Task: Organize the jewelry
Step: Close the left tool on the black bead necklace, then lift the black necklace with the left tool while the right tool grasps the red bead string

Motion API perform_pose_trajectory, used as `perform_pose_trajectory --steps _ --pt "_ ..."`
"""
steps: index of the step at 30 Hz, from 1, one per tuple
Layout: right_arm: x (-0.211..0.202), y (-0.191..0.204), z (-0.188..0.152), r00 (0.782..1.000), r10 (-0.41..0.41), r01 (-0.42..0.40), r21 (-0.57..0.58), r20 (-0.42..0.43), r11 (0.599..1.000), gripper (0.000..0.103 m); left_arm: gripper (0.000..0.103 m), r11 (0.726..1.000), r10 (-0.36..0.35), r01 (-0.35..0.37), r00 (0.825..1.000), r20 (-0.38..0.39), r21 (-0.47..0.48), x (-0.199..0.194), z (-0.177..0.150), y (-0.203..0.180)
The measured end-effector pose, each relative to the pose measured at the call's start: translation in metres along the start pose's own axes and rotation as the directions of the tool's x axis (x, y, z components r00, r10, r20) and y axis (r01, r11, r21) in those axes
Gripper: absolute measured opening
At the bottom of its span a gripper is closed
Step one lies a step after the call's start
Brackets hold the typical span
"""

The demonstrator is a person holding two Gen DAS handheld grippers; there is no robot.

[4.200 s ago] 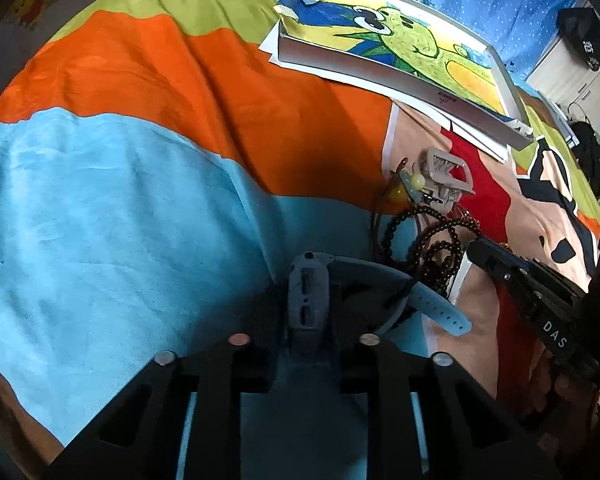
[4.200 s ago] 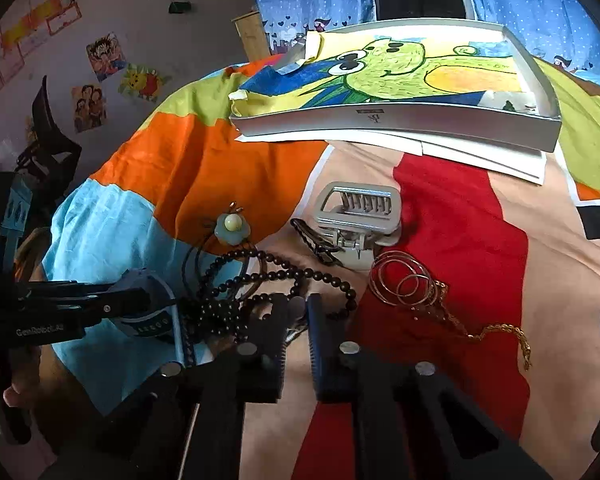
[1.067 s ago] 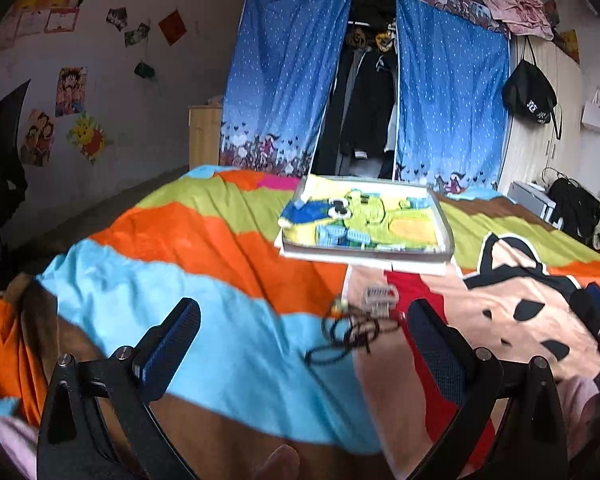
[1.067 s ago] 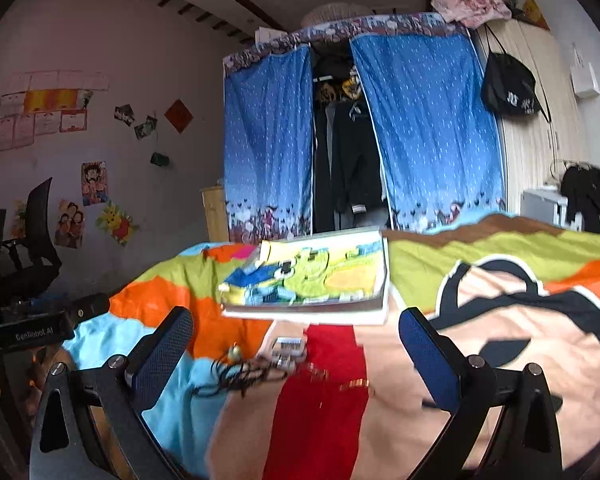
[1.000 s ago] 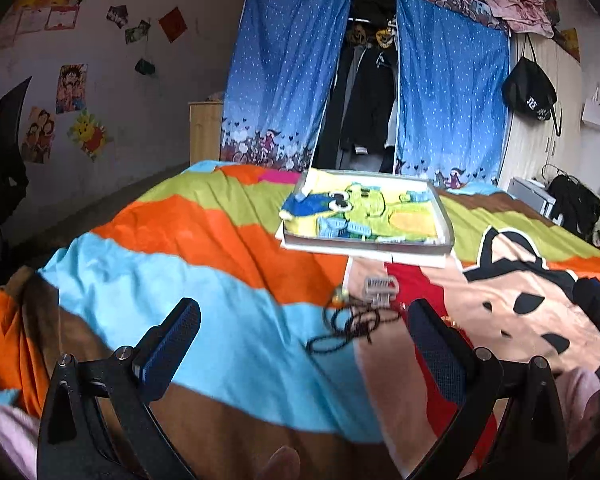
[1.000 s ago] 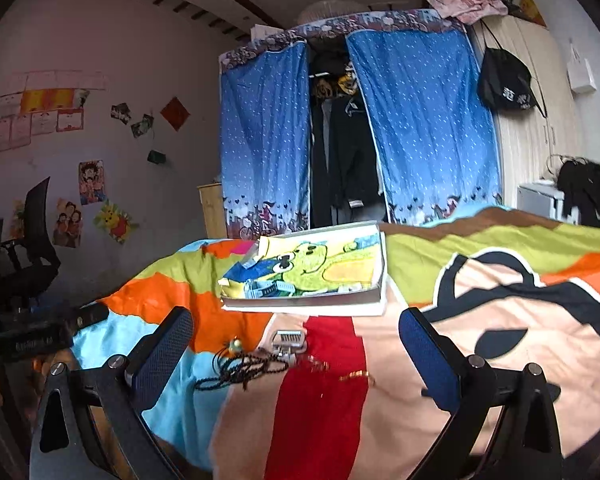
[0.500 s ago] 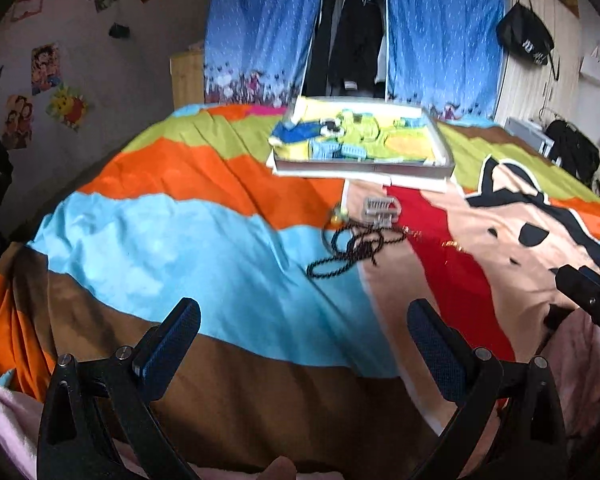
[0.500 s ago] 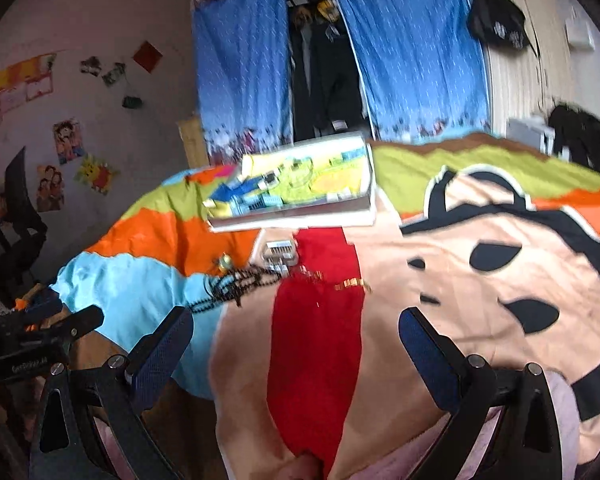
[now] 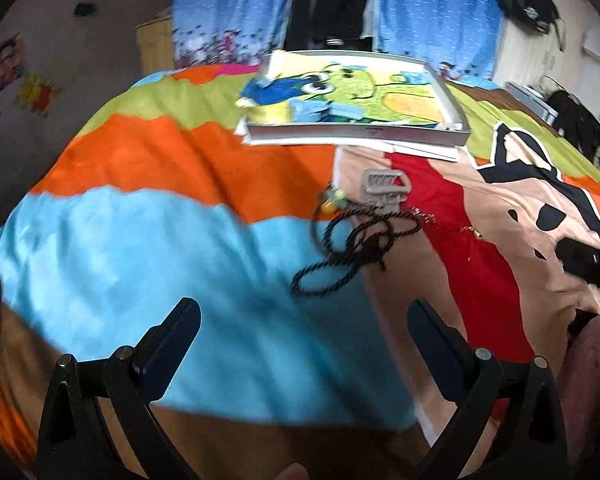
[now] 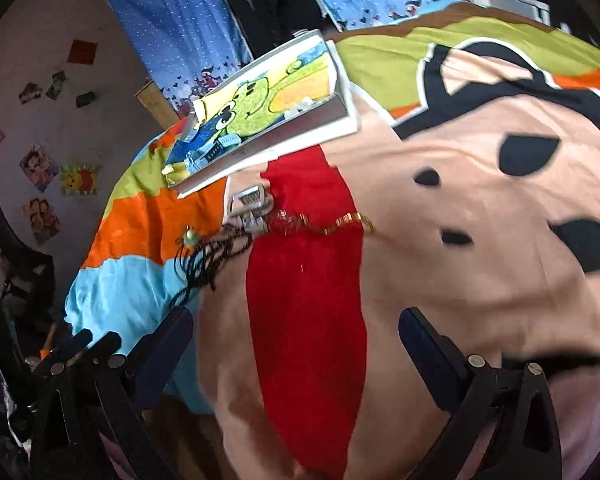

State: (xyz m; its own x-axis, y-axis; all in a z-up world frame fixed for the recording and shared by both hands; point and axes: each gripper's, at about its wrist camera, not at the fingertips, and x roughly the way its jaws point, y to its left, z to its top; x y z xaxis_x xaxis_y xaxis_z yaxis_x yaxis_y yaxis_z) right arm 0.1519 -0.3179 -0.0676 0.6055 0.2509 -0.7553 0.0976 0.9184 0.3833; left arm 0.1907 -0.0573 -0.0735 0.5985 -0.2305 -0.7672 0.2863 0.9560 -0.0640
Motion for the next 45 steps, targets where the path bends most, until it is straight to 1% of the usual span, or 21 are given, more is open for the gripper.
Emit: perform_pose_trajectory --steps 3,5,6,7,8,9,10,11,12,14,18,20,22,24,26,28,30,31,33,40,45 --pt "0.014 0.002 0.022 1.0 0.008 -0.008 -0.055 0.009 0.998 0.103 0.098 0.999 -0.022 0.021 1.0 0.021 0.045 0.019 0.009 -0.004" --pt "0.026 0.003 0.035 1.0 0.013 -0.012 -0.099 0.011 0.995 0.1 0.085 0.997 -0.047 0.046 0.999 0.023 0.067 0.03 0.014 -0.006" --pt "0.031 0.002 0.04 1.0 0.012 -0.01 -0.118 0.01 0.993 0.092 0.08 0.995 -0.062 0.061 0.998 0.017 0.076 0.036 0.016 -0.006" --pt "0.038 0.002 0.045 1.0 0.01 -0.01 -0.14 0.006 0.99 0.084 0.07 0.994 -0.072 0.071 0.997 0.011 0.083 0.043 0.018 -0.007" --pt "0.044 0.001 0.048 1.0 0.011 -0.011 -0.15 -0.001 0.989 0.08 0.066 0.993 -0.078 0.078 0.997 0.005 0.088 0.049 0.02 -0.008" --pt "0.052 0.0 0.051 1.0 0.016 -0.018 -0.161 -0.013 0.987 0.074 0.058 0.991 -0.095 0.096 0.995 -0.007 0.09 0.056 0.021 -0.007" --pt "0.061 -0.001 0.052 0.999 0.023 -0.026 -0.171 -0.024 0.985 0.072 0.051 0.99 -0.112 0.113 0.994 -0.016 0.087 0.062 0.023 -0.007" --pt "0.067 -0.002 0.053 0.999 0.028 -0.033 -0.182 -0.032 0.983 0.071 0.046 0.988 -0.124 0.126 0.992 -0.024 0.087 0.066 0.024 -0.008" --pt "0.074 -0.001 0.053 0.999 0.028 -0.035 -0.196 -0.04 0.98 0.069 0.044 0.987 -0.133 0.135 0.991 -0.031 0.09 0.07 0.025 -0.007" --pt "0.09 0.002 0.052 0.998 0.024 -0.038 -0.229 -0.063 0.973 0.064 0.037 0.983 -0.149 0.153 0.988 -0.044 0.101 0.077 0.026 -0.01" --pt "0.114 0.011 0.051 0.995 0.011 -0.04 -0.292 -0.098 0.956 0.06 0.036 0.979 -0.168 0.175 0.983 -0.067 0.104 0.09 0.028 -0.011" --pt "0.122 0.014 0.052 0.994 0.0 -0.032 -0.31 -0.105 0.95 0.056 0.025 0.977 -0.184 0.191 0.98 -0.079 0.09 0.094 0.028 -0.01" --pt "0.129 0.014 0.05 0.993 -0.009 -0.03 -0.314 -0.121 0.949 0.046 0.021 0.976 -0.198 0.205 0.976 -0.091 0.074 0.096 0.028 -0.008" --pt "0.134 0.013 0.048 0.99 -0.02 -0.026 -0.316 -0.139 0.948 0.038 0.017 0.974 -0.211 0.217 0.973 -0.095 0.063 0.096 0.028 -0.008" --pt "0.135 0.013 0.046 0.989 -0.023 -0.023 -0.317 -0.143 0.948 0.036 0.016 0.971 -0.222 0.229 0.97 -0.095 0.069 0.094 0.028 -0.01" --pt "0.134 0.012 0.047 0.99 -0.016 -0.029 -0.311 -0.141 0.95 0.028 0.016 0.969 -0.222 0.231 0.97 -0.095 0.094 0.093 0.028 -0.015" --pt "0.135 0.012 0.047 0.99 -0.013 -0.032 -0.306 -0.142 0.951 0.024 0.009 0.967 -0.221 0.231 0.97 -0.099 0.105 0.093 0.026 -0.019" --pt "0.135 0.011 0.047 0.99 -0.013 -0.031 -0.304 -0.142 0.952 0.019 0.006 0.969 -0.215 0.225 0.971 -0.102 0.104 0.093 0.025 -0.019" --pt "0.134 0.011 0.047 0.99 -0.007 -0.035 -0.301 -0.139 0.953 0.015 0.004 0.973 -0.2 0.21 0.974 -0.103 0.095 0.094 0.024 -0.02" --pt "0.124 0.015 0.048 0.991 0.032 -0.069 -0.286 -0.13 0.956 0.013 0.003 0.978 -0.205 0.208 0.976 -0.074 0.034 0.08 0.026 -0.017" --pt "0.103 0.017 0.04 0.989 0.077 -0.108 -0.261 -0.126 0.959 0.012 0.003 0.975 -0.222 0.222 0.974 -0.046 0.006 0.052 0.022 -0.021"
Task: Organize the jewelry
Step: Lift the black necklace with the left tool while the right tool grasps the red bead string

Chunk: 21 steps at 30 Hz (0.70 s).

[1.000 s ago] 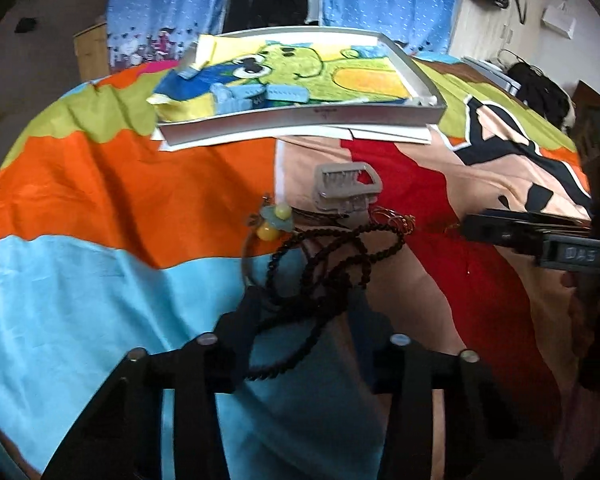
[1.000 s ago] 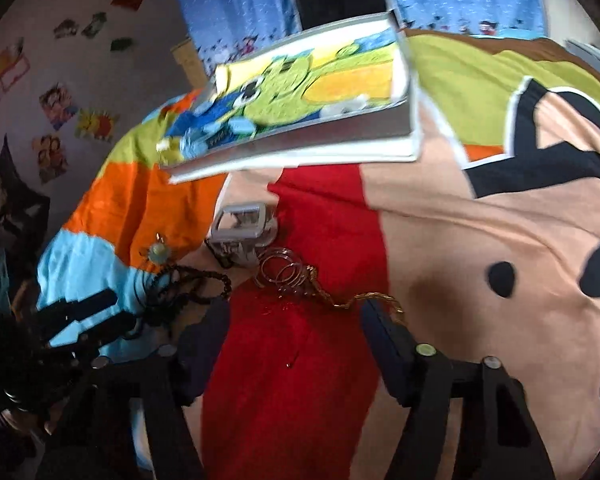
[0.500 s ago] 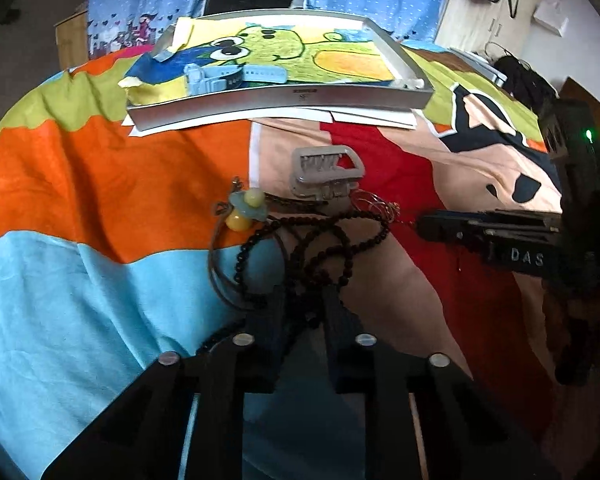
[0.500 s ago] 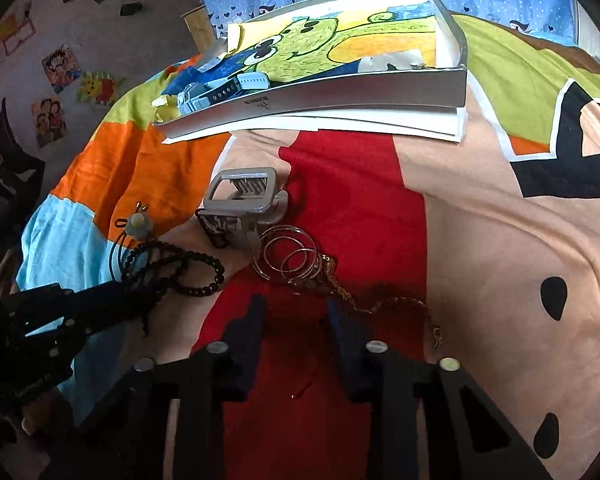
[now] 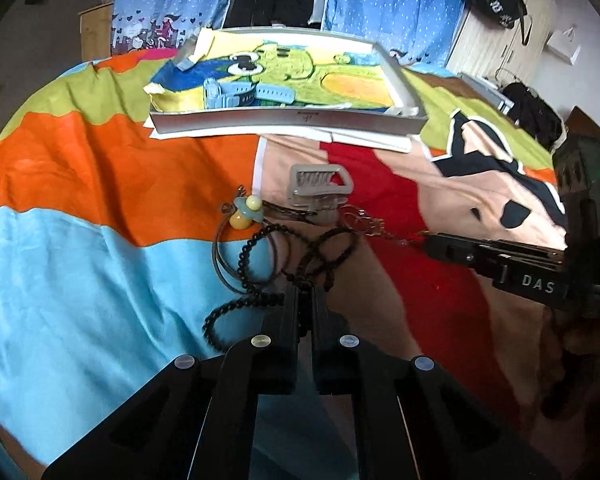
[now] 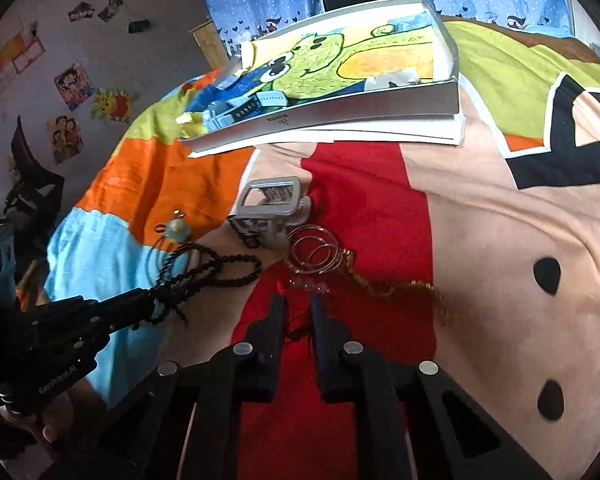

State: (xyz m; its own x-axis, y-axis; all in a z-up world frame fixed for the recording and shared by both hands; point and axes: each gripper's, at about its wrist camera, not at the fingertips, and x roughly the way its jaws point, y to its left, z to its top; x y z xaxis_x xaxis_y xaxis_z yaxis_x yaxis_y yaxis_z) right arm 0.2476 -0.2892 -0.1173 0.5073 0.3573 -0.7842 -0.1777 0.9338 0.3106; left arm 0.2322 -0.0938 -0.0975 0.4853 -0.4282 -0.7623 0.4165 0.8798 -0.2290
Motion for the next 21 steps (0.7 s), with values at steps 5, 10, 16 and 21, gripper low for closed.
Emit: perform_pose_trajectory --steps 5,10,16,21 --pt "-0.021 0.01 -0.004 0.998 0.04 -0.039 -0.008 0.057 0.999 0.012 0.003 1.0 0.007 -0.007 0.999 0.033 0.001 -0.027 -0.005 -0.013" --pt "-0.036 0.022 -0.001 0.988 0.087 -0.082 -0.044 0.127 0.996 0.012 0.003 1.0 0.018 -0.017 0.996 0.082 -0.014 -0.054 0.005 -0.022" --pt "-0.058 0.027 0.005 0.957 0.138 -0.118 -0.095 0.255 0.989 0.012 0.003 1.0 0.029 -0.029 0.987 0.161 -0.004 -0.076 0.036 -0.037" --pt "-0.072 0.02 0.027 0.911 0.148 -0.118 -0.099 0.386 0.988 0.012 0.003 1.0 0.027 -0.028 0.971 0.239 0.001 -0.079 0.074 -0.045"
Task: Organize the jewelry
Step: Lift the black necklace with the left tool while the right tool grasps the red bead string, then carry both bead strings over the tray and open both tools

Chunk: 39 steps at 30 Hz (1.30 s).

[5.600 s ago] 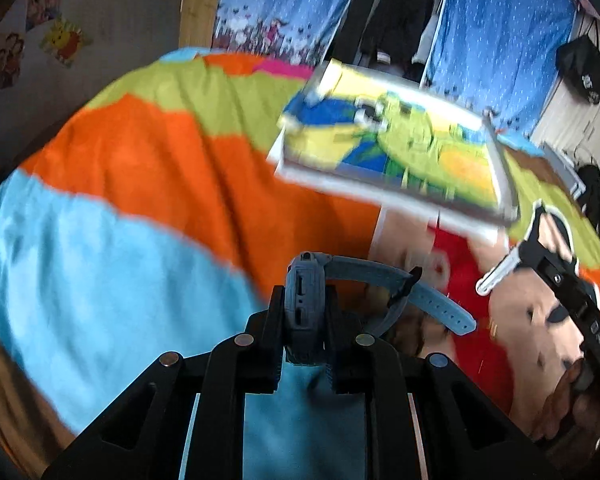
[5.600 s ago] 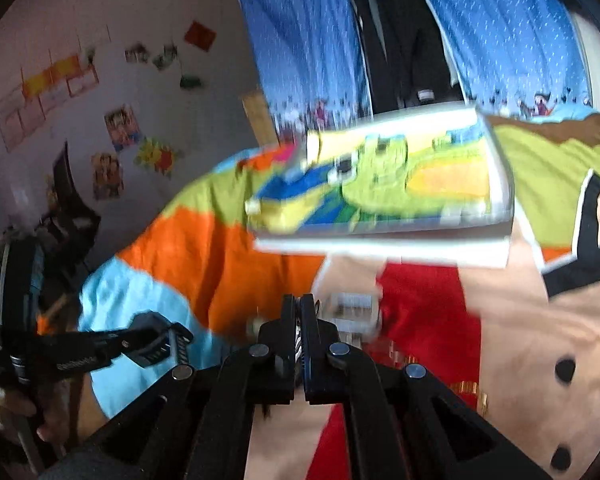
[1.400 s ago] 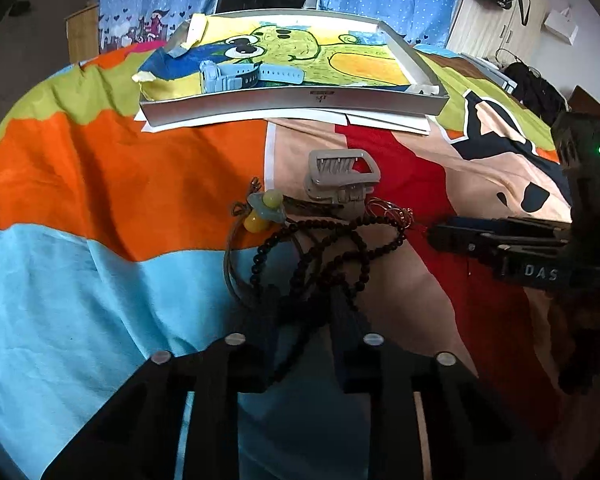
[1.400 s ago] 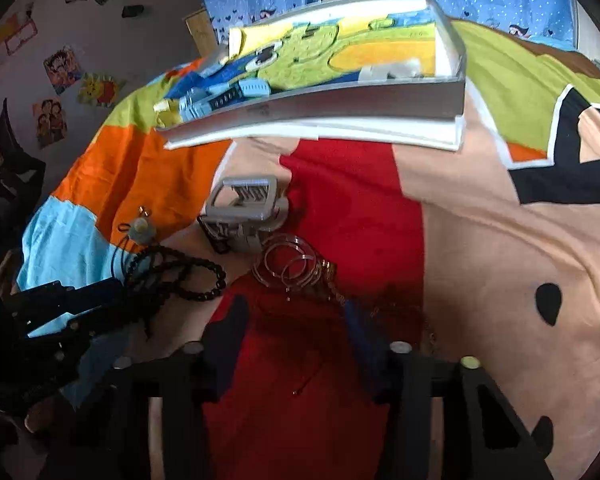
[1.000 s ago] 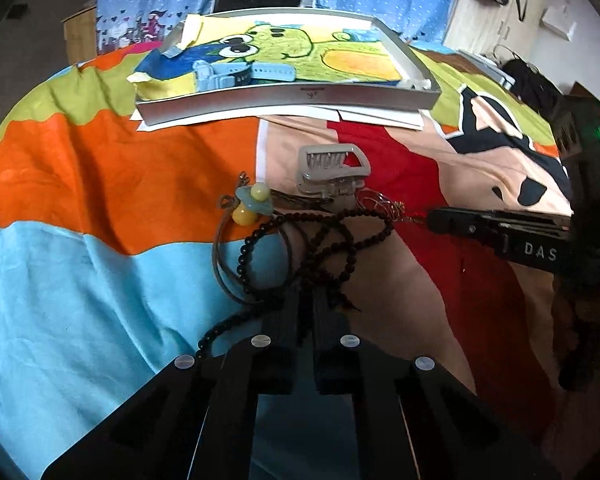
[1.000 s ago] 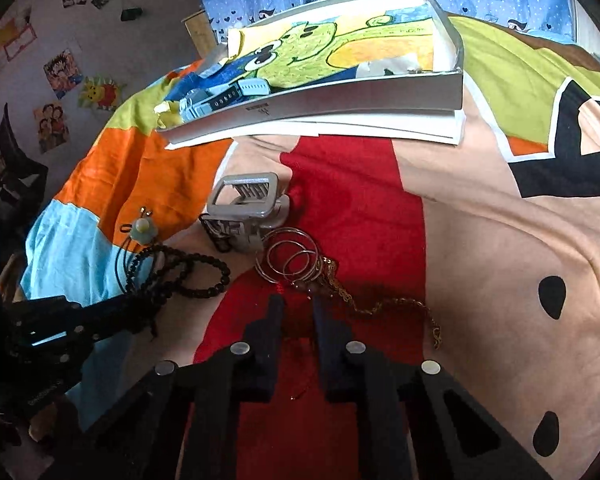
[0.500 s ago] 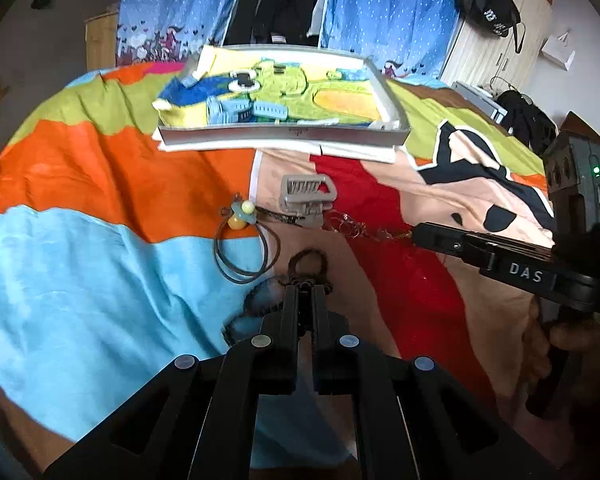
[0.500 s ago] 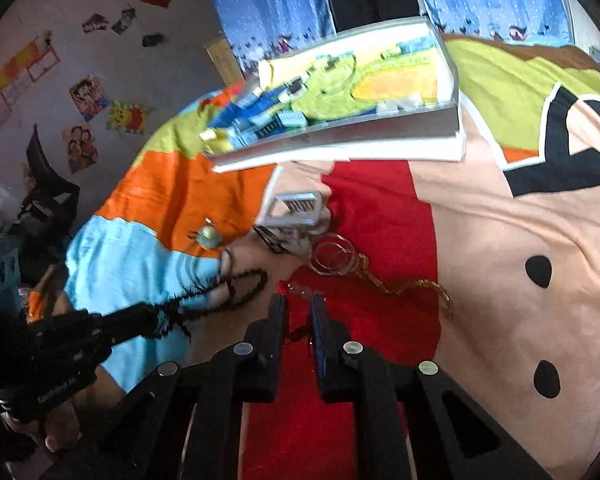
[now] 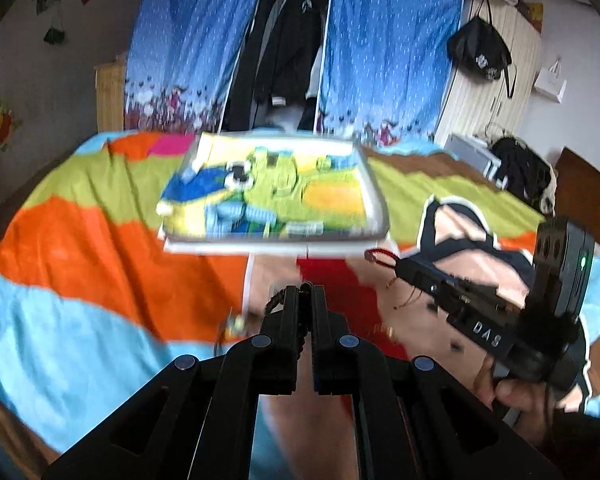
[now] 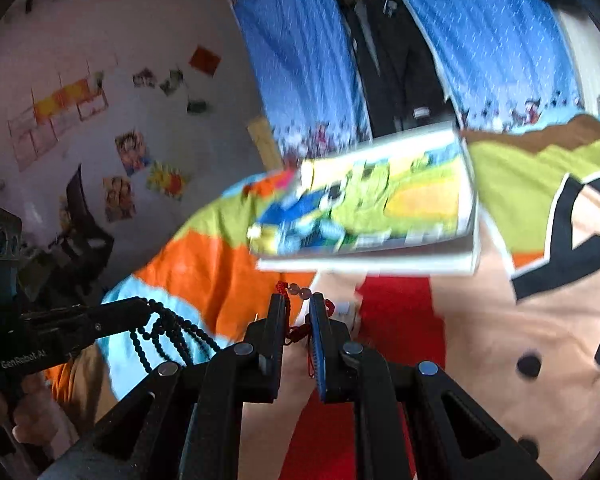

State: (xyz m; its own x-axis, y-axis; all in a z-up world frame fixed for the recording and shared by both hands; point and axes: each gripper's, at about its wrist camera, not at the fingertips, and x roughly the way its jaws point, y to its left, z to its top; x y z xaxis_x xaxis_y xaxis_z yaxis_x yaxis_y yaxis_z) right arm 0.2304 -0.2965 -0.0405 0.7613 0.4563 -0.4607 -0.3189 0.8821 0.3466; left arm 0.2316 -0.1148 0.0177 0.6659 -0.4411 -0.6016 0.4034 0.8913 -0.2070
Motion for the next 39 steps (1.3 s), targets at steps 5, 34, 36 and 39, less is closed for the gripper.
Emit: perform_pose_trajectory --steps 5,34,36,39 --pt "0.008 -0.027 0.028 0.993 -0.04 0.035 0.047 0.112 0.998 0.012 0.003 1.0 -0.009 0.011 0.998 0.07 -0.024 0.029 0.046 0.005" --pt "0.116 -0.129 0.056 0.966 -0.26 0.259 0.079 0.002 0.963 0.022 0.007 0.989 -0.006 -0.008 0.995 -0.096 -0.146 0.246 0.091 0.055" --pt "0.114 -0.127 0.057 0.964 -0.265 0.263 0.077 0.008 0.962 0.027 0.019 0.988 0.009 -0.024 0.995 -0.101 -0.151 0.241 0.091 0.057" --pt "0.107 -0.123 0.06 0.96 -0.277 0.274 0.068 0.037 0.959 0.036 0.04 0.987 0.028 -0.041 0.996 -0.082 -0.157 0.225 0.093 0.057"
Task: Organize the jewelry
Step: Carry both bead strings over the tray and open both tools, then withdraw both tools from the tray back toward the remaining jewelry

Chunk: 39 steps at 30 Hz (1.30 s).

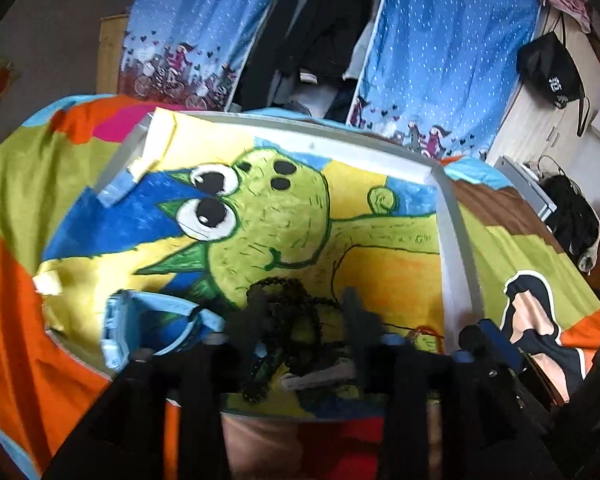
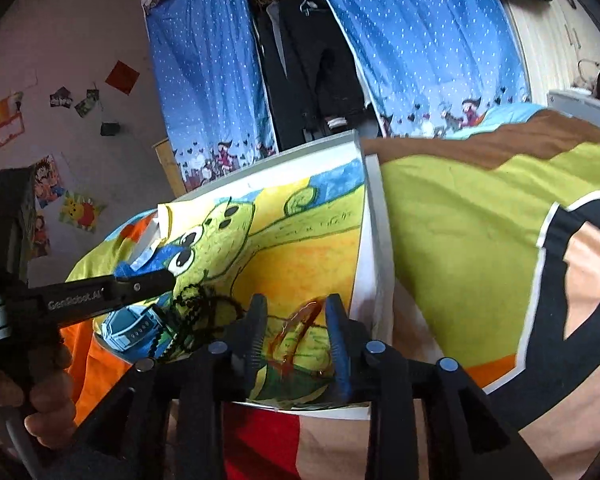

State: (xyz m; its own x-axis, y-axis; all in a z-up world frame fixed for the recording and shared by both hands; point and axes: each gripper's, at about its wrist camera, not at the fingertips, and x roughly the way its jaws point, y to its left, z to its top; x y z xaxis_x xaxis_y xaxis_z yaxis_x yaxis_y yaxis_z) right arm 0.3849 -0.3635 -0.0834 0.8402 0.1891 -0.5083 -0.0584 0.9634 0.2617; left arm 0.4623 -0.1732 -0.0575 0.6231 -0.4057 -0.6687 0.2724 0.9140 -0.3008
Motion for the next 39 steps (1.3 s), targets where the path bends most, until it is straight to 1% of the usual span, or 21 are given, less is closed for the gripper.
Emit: perform_pose_trajectory --steps 1,3,5,6,7,8,9,10,11,12,13,15,18,22,30,32,35,39 --pt "-0.003 0.001 0.002 1.0 -0.004 0.004 -0.004 0.01 1.0 0.044 0.044 1.0 0.003 -0.003 1.0 0.016 0.007 -0.008 0.001 -0.002" --pt "-0.013 0.003 0.005 0.999 -0.012 0.013 -0.009 0.04 1.0 0.051 0.054 1.0 0.019 -0.019 0.999 0.042 0.019 -0.025 0.002 -0.007" --pt "-0.025 0.005 0.009 0.998 -0.016 0.017 -0.014 0.067 1.0 0.056 0.072 0.999 0.038 -0.039 0.996 0.081 0.014 -0.047 0.001 -0.012" --pt "-0.031 0.006 0.011 0.997 -0.018 0.019 -0.015 0.079 1.0 0.064 0.075 0.999 0.043 -0.043 0.993 0.106 0.005 -0.059 0.0 -0.013" --pt "-0.04 0.008 0.013 0.995 -0.02 0.021 -0.016 0.101 1.0 0.069 0.081 0.999 0.05 -0.05 0.99 0.131 -0.004 -0.072 -0.002 -0.015" --pt "-0.047 0.008 0.014 0.993 -0.02 0.022 -0.017 0.117 1.0 0.073 0.087 0.998 0.059 -0.058 0.987 0.149 -0.009 -0.083 -0.002 -0.016" --pt "-0.059 0.01 0.015 0.99 -0.021 0.024 -0.018 0.141 1.0 0.079 0.091 0.998 0.07 -0.07 0.985 0.159 -0.009 -0.092 -0.003 -0.018" --pt "-0.067 0.012 0.017 0.987 -0.022 0.025 -0.018 0.157 1.0 0.081 0.096 0.996 0.087 -0.087 0.981 0.173 -0.008 -0.105 -0.006 -0.02" --pt "-0.078 0.013 0.018 0.984 -0.021 0.025 -0.019 0.177 1.0 0.083 0.097 0.996 0.094 -0.094 0.978 0.186 -0.007 -0.114 -0.006 -0.022" --pt "-0.091 0.015 0.018 0.98 -0.015 0.019 -0.02 0.199 1.0 0.088 0.097 0.995 0.102 -0.104 0.973 0.209 -0.004 -0.127 -0.01 -0.024" --pt "-0.099 0.017 0.018 0.977 -0.011 0.015 -0.02 0.212 1.0 0.095 0.098 0.993 0.112 -0.115 0.966 0.232 0.0 -0.141 -0.014 -0.026" --pt "-0.124 0.021 0.017 0.966 0.002 0.003 -0.021 0.259 1.0 0.101 0.1 0.991 0.126 -0.134 0.955 0.268 0.013 -0.162 -0.022 -0.031" --pt "-0.158 0.032 0.015 0.949 0.011 0.004 -0.046 0.316 0.999 0.103 0.101 0.988 0.136 -0.153 0.938 0.318 0.029 -0.196 -0.041 -0.035" --pt "-0.205 0.052 0.0 0.924 0.013 0.025 -0.094 0.382 0.995 0.103 0.101 0.986 0.141 -0.164 0.926 0.35 0.034 -0.235 -0.071 -0.038" --pt "-0.274 0.094 -0.042 0.902 0.008 0.089 -0.202 0.432 0.975 0.103 0.101 0.985 0.142 -0.167 0.91 0.389 0.031 -0.293 -0.122 -0.038" --pt "-0.284 0.098 -0.051 0.904 0.004 0.094 -0.209 0.428 0.973 0.103 0.101 0.985 0.144 -0.17 0.909 0.39 0.033 -0.305 -0.135 -0.037" --pt "-0.3 0.104 -0.068 0.915 0.002 0.087 -0.202 0.403 0.976 0.103 0.101 0.983 0.148 -0.177 0.912 0.382 0.042 -0.319 -0.156 -0.035" --pt "-0.311 0.11 -0.089 0.942 -0.023 0.087 -0.178 0.335 0.98 0.103 0.101 0.972 0.173 -0.217 0.919 0.353 0.088 -0.329 -0.185 -0.033"
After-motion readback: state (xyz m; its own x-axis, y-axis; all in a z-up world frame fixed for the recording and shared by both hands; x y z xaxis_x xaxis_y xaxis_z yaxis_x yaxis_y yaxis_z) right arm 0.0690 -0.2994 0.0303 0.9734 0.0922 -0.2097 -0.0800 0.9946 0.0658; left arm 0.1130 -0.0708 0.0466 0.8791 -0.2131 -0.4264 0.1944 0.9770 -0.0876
